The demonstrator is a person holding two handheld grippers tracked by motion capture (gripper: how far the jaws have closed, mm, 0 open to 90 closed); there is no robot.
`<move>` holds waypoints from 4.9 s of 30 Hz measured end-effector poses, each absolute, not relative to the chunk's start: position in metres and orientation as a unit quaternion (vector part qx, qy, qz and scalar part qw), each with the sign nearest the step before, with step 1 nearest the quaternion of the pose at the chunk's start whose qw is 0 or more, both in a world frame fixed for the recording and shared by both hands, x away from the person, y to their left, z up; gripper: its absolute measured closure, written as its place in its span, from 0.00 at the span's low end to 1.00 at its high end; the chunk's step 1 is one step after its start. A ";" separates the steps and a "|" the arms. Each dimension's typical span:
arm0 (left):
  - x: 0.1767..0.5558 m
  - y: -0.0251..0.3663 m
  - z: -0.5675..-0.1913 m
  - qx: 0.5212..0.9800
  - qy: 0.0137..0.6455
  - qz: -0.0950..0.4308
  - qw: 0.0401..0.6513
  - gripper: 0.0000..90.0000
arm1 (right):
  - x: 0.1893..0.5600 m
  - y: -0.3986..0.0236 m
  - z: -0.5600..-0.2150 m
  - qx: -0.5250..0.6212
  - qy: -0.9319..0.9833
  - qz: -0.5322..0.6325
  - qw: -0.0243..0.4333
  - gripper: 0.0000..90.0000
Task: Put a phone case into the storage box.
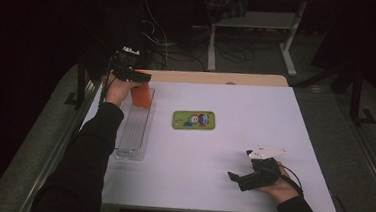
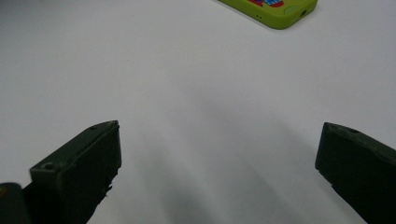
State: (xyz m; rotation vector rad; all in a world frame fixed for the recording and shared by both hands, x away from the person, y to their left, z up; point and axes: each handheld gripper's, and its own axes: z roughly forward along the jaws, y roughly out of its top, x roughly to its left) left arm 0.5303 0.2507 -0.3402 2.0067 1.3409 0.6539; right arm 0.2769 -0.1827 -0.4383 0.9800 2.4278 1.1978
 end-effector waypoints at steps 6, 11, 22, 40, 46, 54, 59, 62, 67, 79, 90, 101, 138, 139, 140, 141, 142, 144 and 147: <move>0.533 0.249 -0.344 0.755 0.511 0.258 0.318 0.16 | 0.277 -0.184 -0.437 0.342 0.834 0.414 0.128 0.00; 0.533 0.248 -0.342 0.748 0.510 0.263 0.333 0.12 | 0.277 -0.184 -0.437 0.341 0.834 0.414 0.129 0.00; 0.530 0.256 -0.333 0.737 0.505 0.275 0.355 0.06 | 0.277 -0.184 -0.437 0.341 0.834 0.414 0.129 0.00; 0.485 0.268 -0.306 0.776 0.438 0.218 0.397 0.06 | 0.277 -0.183 -0.436 0.338 0.834 0.416 0.131 0.00; 0.460 0.258 -0.306 0.797 0.398 0.181 0.417 0.06 | 0.277 -0.183 -0.436 0.339 0.835 0.413 0.129 0.00; 0.428 0.239 -0.312 0.809 0.359 0.151 0.440 0.06 | 0.277 -0.182 -0.435 0.335 0.838 0.410 0.128 0.00; 0.410 0.227 -0.319 0.814 0.340 0.137 0.451 0.06 | 0.277 -0.181 -0.435 0.337 0.839 0.408 0.126 0.00; 0.400 0.222 -0.324 0.814 0.334 0.129 0.457 0.06 | 0.277 -0.180 -0.435 0.338 0.839 0.407 0.124 0.00; 0.387 0.215 -0.334 0.814 0.329 0.117 0.463 0.06 | 0.277 -0.180 -0.435 0.341 0.838 0.408 0.122 0.00; 0.369 0.184 -0.351 0.819 0.317 0.092 0.469 0.09 | 0.279 -0.179 -0.435 0.337 0.840 0.406 0.122 0.00; 0.391 0.139 -0.353 0.825 0.318 0.098 0.457 0.29 | 0.280 -0.176 -0.434 0.330 0.842 0.408 0.123 0.00; 0.431 0.098 -0.370 0.831 0.338 0.118 0.425 0.74 | 0.279 -0.176 -0.432 0.330 0.840 0.414 0.121 0.00; 0.484 0.064 -0.447 0.858 0.365 0.061 0.356 1.00 | 0.278 -0.177 -0.431 0.319 0.841 0.419 0.126 0.00; 0.481 0.065 -0.447 0.854 0.368 0.060 0.363 1.00 | 0.278 -0.176 -0.431 0.319 0.841 0.419 0.126 0.00; 0.479 0.065 -0.447 0.852 0.374 0.055 0.363 1.00 | 0.277 -0.176 -0.431 0.319 0.841 0.418 0.126 0.00; 0.476 0.066 -0.447 0.854 0.369 0.054 0.363 1.00 | 0.277 -0.177 -0.431 0.319 0.841 0.418 0.127 0.00; 0.474 0.067 -0.446 0.854 0.370 0.053 0.362 1.00 | 0.277 -0.176 -0.431 0.319 0.841 0.418 0.127 0.00; 0.472 0.068 -0.446 0.855 0.368 0.053 0.362 1.00 | 0.277 -0.176 -0.431 0.320 0.841 0.418 0.126 0.00; 0.471 0.069 -0.443 0.856 0.362 0.052 0.365 1.00 | 0.277 -0.176 -0.431 0.320 0.841 0.418 0.126 0.00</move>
